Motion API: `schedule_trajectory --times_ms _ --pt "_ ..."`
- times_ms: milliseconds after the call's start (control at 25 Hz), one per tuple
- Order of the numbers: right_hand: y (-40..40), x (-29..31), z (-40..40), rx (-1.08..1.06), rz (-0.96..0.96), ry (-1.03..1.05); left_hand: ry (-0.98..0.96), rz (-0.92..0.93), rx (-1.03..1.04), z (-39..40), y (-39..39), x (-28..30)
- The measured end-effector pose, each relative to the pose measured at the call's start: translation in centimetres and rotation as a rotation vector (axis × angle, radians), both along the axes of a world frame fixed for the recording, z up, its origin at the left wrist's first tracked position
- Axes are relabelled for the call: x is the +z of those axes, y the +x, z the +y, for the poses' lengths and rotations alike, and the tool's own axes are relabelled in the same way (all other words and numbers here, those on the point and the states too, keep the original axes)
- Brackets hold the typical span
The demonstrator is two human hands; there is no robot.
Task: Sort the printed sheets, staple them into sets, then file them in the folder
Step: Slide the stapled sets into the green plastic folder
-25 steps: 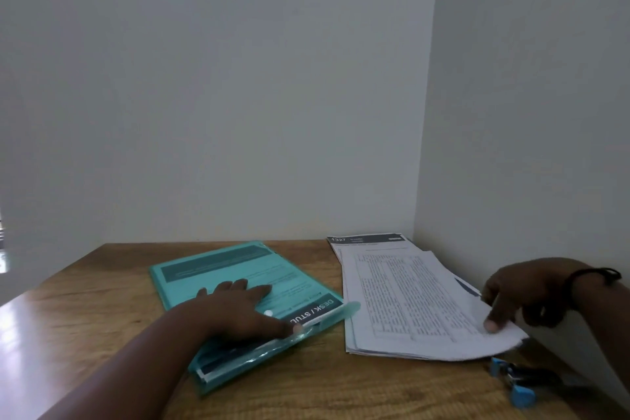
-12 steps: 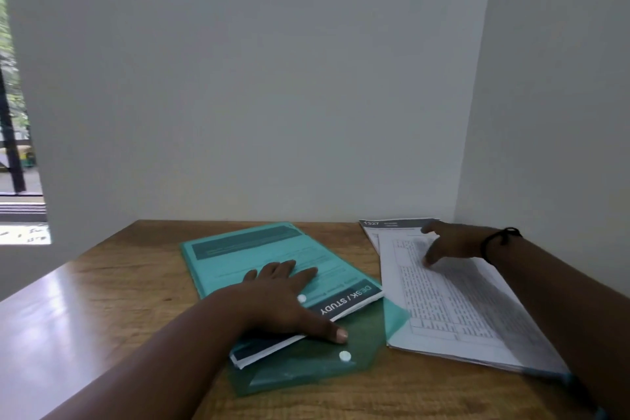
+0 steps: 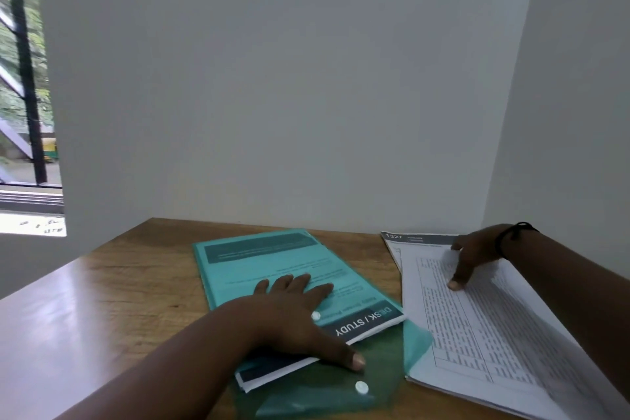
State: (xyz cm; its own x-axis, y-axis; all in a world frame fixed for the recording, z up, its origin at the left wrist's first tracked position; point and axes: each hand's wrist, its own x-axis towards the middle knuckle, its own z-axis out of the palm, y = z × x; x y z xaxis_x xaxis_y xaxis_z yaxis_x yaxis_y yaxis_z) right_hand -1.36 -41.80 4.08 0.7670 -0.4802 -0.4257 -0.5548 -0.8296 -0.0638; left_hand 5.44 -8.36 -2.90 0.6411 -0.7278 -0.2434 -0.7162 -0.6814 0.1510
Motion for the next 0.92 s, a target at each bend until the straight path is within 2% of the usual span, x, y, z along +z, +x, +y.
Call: schedule_trajectory --times_ms 40,120,160,200,360,560,680,800,920 --pt "0.0 0.1 -0.4 0.021 -0.004 -0.036 0.001 -0.002 -0.002 0.0 0.0 0.0" --pt "-0.3 0.8 -0.2 0.042 -0.017 -0.326 -0.001 -0.004 -0.001 0.0 0.0 -0.1" --pt "-0.5 1.4 0.1 0.036 -0.081 -0.496 -0.004 -0.005 0.001 0.0 0.1 -0.1" --pt "-0.9 2.2 0.4 0.023 -0.169 -0.577 -0.007 -0.008 0.002 0.0 0.2 -0.2" --pt "-3.8 8.4 2.2 0.099 -0.429 -0.459 -0.026 -0.03 0.005 0.0 0.4 -0.2" --pt "-11.2 17.3 5.0 0.108 -0.836 -0.472 -0.101 -0.029 0.036 -0.1 0.1 -0.2" --pt "-15.5 20.1 5.7 0.067 -1.068 -0.314 -0.159 -0.044 0.05 0.3 -0.3 -0.2" --pt "-17.5 19.4 6.1 0.021 -1.391 0.16 -0.229 -0.065 0.068 0.3 -0.3 -0.4" --pt "-16.8 13.1 9.5 -0.049 -1.483 0.609 -0.456 -0.032 0.147 0.5 -0.1 0.0"
